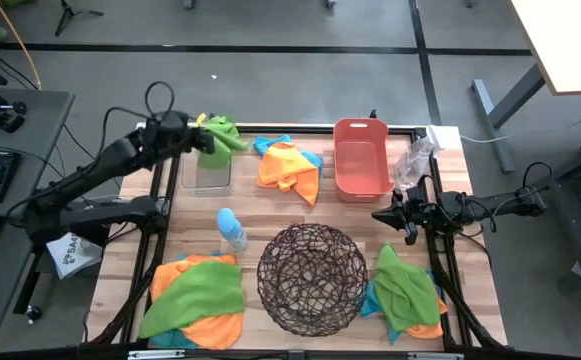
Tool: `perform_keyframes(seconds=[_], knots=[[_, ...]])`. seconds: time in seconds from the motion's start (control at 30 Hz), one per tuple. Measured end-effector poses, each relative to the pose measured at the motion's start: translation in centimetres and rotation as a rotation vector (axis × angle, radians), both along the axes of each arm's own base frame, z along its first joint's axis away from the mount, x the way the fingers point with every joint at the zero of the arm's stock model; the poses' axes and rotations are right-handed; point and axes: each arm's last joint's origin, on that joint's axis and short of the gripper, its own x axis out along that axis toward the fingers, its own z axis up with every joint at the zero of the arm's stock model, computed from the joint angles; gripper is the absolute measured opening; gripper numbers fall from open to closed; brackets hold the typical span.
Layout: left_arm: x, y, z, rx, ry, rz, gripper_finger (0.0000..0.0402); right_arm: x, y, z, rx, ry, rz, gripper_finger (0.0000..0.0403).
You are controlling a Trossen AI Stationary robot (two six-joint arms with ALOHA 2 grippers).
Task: Sort microfiber towel by color & place in baskets
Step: Put the top green microfiber cloth into the transparent bin
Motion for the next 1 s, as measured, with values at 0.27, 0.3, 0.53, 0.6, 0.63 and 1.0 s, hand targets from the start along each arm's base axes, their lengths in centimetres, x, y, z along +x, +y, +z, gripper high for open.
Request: perform_keyframes(seconds=[0.27,0.3,0.53,0.6,0.63,1.0], knots=[[-3.6,-3.5,-1.8,-0.047,0.130,0.141,0.0000,0.0,0.0,0.0,0.000,0.001,0.000,0.0000],[-3.8,-3.6,-2.0,-0.052,0.154,0.154,0.0000,0.0,0.0,0.0,0.000,0.000,0.000,0.0000],[-3.4,-4.5,-3.8,-0.280,0.296,0.040,0.0000,0.0,0.0,0.0,0.000,0.000,0.000,0.0000],[-3.3,-4.9,-4.3,-0.337,0.352,0.019,0.0000,0.0,0.0,0.0,0.000,0.000,0.000,0.0000],[-3.2,-5.0,-4.4,-0.341,0.369,0.016,0.0000,0.0,0.0,0.0,0.000,0.000,0.000,0.0000],[-0.2,-3.4,-3.3,-0.147,0.339,-0.084,0.0000,0.0,0.0,0.0,0.000,0.000,0.000,0.0000]])
